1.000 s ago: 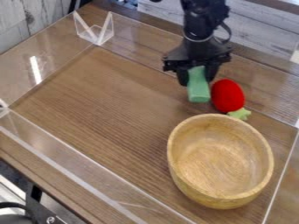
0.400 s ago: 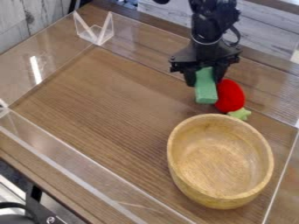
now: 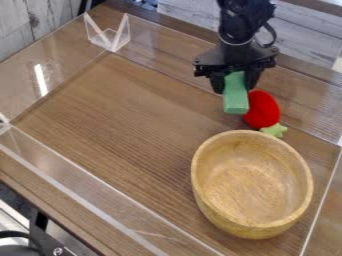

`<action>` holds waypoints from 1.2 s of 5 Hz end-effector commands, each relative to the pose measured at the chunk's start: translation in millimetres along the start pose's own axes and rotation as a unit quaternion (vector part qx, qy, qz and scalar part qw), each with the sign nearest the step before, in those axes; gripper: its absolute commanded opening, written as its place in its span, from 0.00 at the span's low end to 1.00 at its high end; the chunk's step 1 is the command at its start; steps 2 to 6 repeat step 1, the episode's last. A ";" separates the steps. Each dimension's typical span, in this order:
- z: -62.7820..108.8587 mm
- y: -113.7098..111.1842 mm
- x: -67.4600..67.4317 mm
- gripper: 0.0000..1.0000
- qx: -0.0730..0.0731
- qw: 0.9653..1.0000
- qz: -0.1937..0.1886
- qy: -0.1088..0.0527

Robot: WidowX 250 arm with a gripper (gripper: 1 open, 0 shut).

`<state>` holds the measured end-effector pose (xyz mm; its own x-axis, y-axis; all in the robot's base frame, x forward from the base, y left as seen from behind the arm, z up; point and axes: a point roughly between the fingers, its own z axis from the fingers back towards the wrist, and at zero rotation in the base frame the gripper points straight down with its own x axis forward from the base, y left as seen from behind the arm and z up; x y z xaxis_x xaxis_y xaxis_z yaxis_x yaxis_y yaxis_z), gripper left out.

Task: Remove the green block from the brown bowl and put it on the table

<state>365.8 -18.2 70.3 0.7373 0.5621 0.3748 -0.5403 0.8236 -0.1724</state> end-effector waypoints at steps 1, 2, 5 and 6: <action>24.8 0.0 24.3 0.00 -0.015 0.999 0.020 -0.042; 24.8 0.0 24.3 0.00 -0.015 0.999 0.020 -0.042; 24.8 0.0 24.3 0.00 -0.015 0.999 0.020 -0.042; 24.8 0.0 24.3 0.00 -0.015 0.999 0.020 -0.042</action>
